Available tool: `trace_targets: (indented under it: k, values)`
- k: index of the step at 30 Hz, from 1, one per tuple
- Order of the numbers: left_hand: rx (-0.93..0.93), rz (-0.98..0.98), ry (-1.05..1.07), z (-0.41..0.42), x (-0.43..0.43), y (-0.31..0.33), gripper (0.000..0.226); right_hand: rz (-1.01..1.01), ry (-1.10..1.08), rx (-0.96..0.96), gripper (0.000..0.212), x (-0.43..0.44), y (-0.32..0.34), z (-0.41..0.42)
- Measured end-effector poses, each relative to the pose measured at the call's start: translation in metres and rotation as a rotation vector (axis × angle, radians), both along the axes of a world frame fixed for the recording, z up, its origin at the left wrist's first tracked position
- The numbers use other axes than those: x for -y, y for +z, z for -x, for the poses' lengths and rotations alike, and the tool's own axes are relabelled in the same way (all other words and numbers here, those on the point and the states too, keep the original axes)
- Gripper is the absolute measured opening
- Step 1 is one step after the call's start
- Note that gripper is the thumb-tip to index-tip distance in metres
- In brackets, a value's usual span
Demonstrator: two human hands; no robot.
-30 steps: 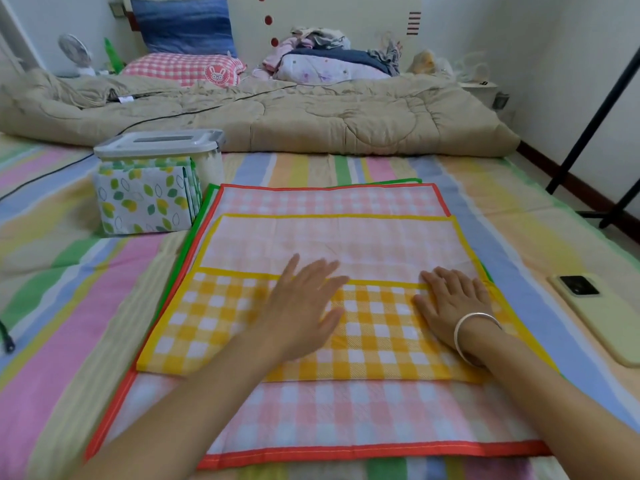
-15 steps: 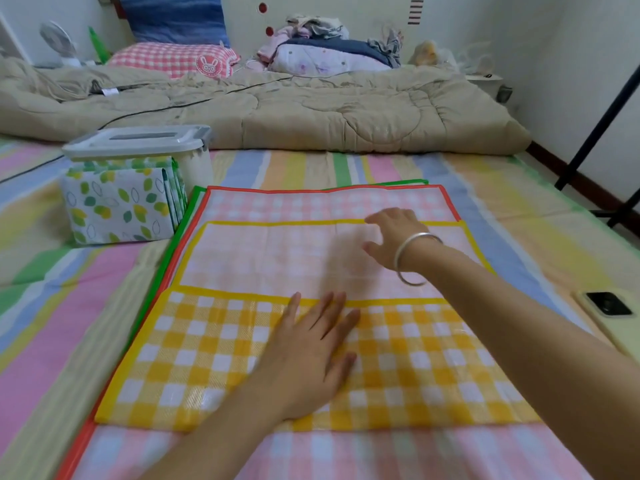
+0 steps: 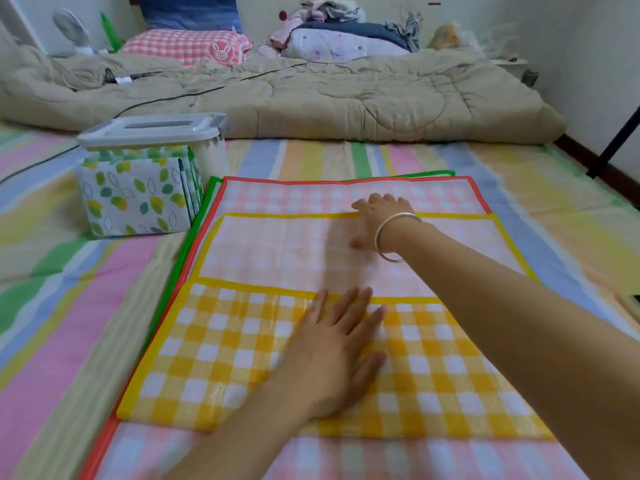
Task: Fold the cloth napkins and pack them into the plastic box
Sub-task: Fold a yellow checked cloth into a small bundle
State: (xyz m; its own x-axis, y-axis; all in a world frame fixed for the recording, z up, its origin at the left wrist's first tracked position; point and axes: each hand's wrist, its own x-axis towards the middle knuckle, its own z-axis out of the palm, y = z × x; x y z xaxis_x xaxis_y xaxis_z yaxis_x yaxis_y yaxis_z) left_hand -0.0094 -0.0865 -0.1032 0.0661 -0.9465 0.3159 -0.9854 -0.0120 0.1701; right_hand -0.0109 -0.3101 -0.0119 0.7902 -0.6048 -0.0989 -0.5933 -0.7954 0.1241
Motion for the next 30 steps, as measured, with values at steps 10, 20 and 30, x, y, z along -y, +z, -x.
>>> trace_targets:
  k: [10, 20, 30]
  values:
    - [0.123, 0.122, 0.074, 0.009, -0.002, 0.013, 0.059, 0.105, 0.181, 0.507, 0.032, -0.034, 0.042, 0.039]
    - [0.308, 0.330, 0.090, 0.022, -0.016, 0.028, 0.034, 0.036, 0.389, 0.911, 0.017, -0.131, 0.018, 0.158]
    - [0.257, 0.321, -0.126, 0.040, -0.090, 0.060, 0.022, -0.032, 0.363, 0.784, 0.017, -0.165, -0.046, 0.191]
